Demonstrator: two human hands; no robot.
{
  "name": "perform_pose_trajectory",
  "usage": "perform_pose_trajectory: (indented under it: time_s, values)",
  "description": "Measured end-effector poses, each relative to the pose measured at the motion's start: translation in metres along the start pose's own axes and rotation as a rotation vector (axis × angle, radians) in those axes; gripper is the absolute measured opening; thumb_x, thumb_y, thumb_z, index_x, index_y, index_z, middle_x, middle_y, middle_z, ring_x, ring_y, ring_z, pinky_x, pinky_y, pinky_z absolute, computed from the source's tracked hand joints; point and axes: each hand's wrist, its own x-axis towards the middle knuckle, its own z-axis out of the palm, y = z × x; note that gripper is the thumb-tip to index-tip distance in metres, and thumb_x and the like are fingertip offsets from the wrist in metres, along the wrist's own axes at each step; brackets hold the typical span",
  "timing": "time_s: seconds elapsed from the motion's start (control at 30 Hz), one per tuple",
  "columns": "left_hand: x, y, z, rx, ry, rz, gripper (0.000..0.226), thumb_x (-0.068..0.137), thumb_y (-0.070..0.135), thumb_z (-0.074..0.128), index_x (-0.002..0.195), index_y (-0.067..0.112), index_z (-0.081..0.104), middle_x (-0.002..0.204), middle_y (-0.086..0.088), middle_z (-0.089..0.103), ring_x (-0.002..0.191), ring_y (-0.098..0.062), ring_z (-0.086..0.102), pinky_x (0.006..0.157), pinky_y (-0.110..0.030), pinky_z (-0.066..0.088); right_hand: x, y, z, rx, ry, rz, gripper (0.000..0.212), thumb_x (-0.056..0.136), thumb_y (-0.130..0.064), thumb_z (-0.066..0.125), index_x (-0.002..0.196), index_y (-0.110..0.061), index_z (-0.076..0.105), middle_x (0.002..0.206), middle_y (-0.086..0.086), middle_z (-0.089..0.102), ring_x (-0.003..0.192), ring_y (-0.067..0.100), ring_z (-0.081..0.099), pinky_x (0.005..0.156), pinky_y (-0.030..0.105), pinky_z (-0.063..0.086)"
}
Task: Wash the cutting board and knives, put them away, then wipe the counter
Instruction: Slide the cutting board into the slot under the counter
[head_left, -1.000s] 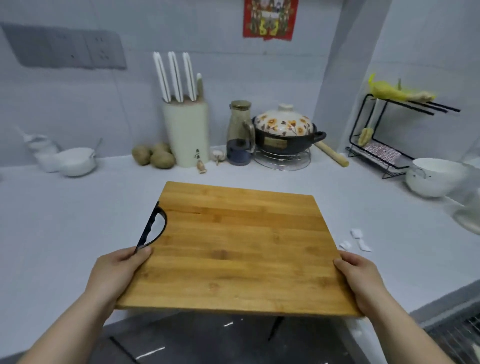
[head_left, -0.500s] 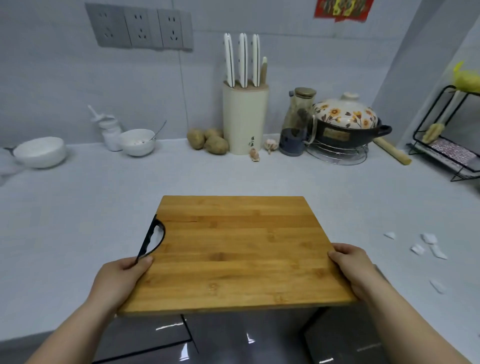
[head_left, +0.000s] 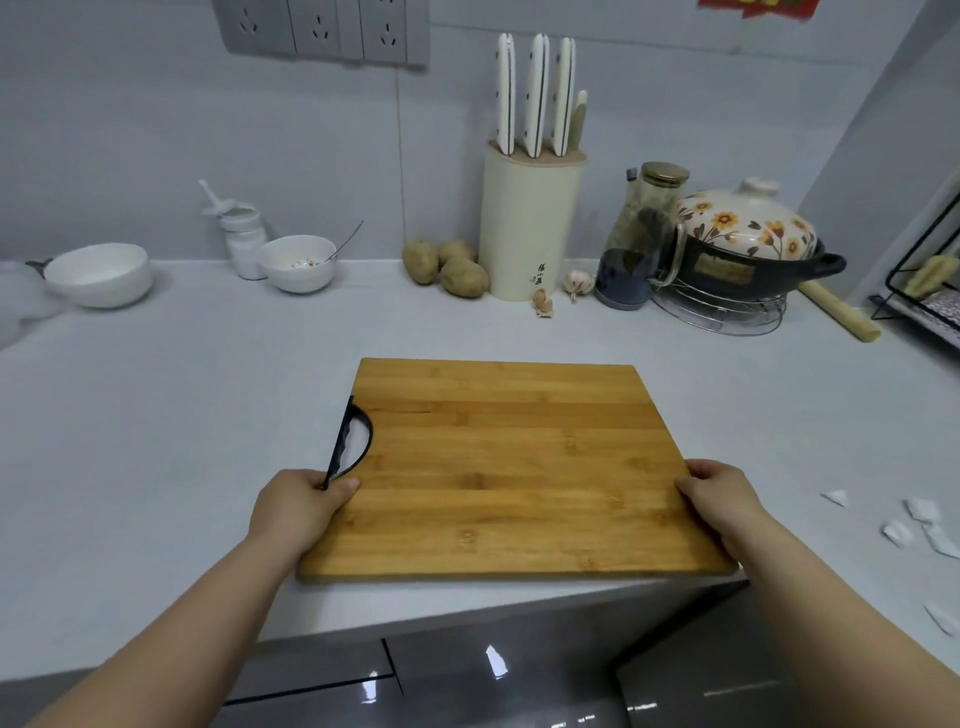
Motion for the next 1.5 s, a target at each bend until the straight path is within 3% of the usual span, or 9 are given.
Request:
perform_pose_trajectory:
  time_s: [0.27,0.67,0.77,0.87,0.97,1.07,1.2,1.37,1.5]
  values:
    - [0.006,0.001,0.009,0.141,0.041,0.023,0.032,0.087,0.027,0.059,0.061,0.009,0.058,0.058,-0.005,0.054,0.059,-0.018,0.048,0.051,-0.026,0.032,0.015,-0.005,0.006,-0.136,-0.022,-0.008,0.033,0.092,-0.002,0.04,0.122,0.001,0.054,0.12,0.019,0.058,0.108,0.035,0.054,0.09,0.037,0.043]
    - [-0.007,-0.014,0.013,0.191,0.083,0.221,0.029,0.084,0.026,0.061,0.086,-0.002,0.063,0.074,-0.013,0.054,0.079,-0.032,0.053,0.066,-0.035,0.041,-0.005,0.011,0.002,0.151,0.174,-0.048,0.036,0.094,-0.003,0.04,0.129,-0.003,0.05,0.133,0.014,0.051,0.123,0.028,0.047,0.1,0.03,0.035]
    - [-0.015,-0.027,0.012,0.335,0.07,0.32,0.053,0.084,0.035,0.06,0.128,0.008,0.049,0.122,-0.015,0.051,0.117,-0.032,0.041,0.098,-0.038,0.034,-0.033,0.035,0.006,0.507,0.405,-0.044,0.033,0.091,0.002,0.038,0.118,-0.001,0.056,0.108,0.013,0.062,0.091,0.016,0.062,0.086,0.022,0.045]
    - [-0.024,-0.035,0.01,0.331,0.044,0.431,0.078,0.077,0.062,0.04,0.13,0.007,0.048,0.13,-0.013,0.048,0.123,-0.032,0.039,0.104,-0.04,0.029,-0.058,0.065,0.02,0.843,0.486,0.106,0.032,0.092,0.003,0.038,0.119,0.005,0.054,0.079,0.004,0.057,0.053,0.0,0.06,0.054,0.005,0.047]
    - [-0.021,-0.042,0.012,0.302,0.039,0.463,0.093,0.064,0.066,0.018,0.127,0.006,0.052,0.132,-0.014,0.047,0.123,-0.032,0.039,0.105,-0.042,0.028,-0.084,0.093,0.058,1.147,0.263,0.33,0.037,0.096,-0.002,0.033,0.132,0.007,0.041,0.094,0.018,0.057,0.082,0.024,0.06,0.059,0.012,0.051]
    - [-0.017,-0.045,0.014,0.302,0.051,0.494,0.092,0.065,0.066,0.017,0.127,0.008,0.051,0.133,-0.013,0.045,0.124,-0.031,0.038,0.106,-0.042,0.027,-0.114,0.093,0.106,1.215,0.015,0.401,0.027,0.097,-0.001,0.031,0.121,-0.002,0.044,0.102,0.019,0.054,0.076,0.022,0.052,0.042,0.015,0.051]
    - [-0.016,-0.05,0.014,0.315,0.052,0.527,0.091,0.065,0.065,0.016,0.128,0.009,0.051,0.135,-0.013,0.045,0.126,-0.031,0.037,0.107,-0.042,0.026,-0.131,0.069,0.16,1.303,-0.226,0.403,0.02,0.096,0.005,0.03,0.097,-0.002,0.048,0.074,0.014,0.062,0.069,0.024,0.061,0.048,0.021,0.055]
    - [-0.015,-0.051,0.012,0.318,0.049,0.566,0.087,0.067,0.063,0.019,0.124,0.008,0.054,0.133,-0.012,0.046,0.124,-0.03,0.04,0.107,-0.04,0.027,-0.13,0.047,0.192,1.409,-0.238,0.412,0.035,0.086,0.017,0.018,0.076,-0.003,0.046,0.067,0.013,0.056,0.071,0.025,0.053,0.078,0.034,0.054]
    - [-0.013,-0.049,0.014,0.339,0.036,0.559,0.066,0.077,0.049,0.032,0.125,0.008,0.053,0.135,-0.011,0.044,0.125,-0.029,0.04,0.107,-0.04,0.027,-0.133,0.049,0.196,1.432,-0.249,0.415,0.041,0.084,0.019,0.014,0.077,-0.002,0.049,0.051,0.007,0.064,0.072,0.025,0.054,0.058,0.032,0.056]
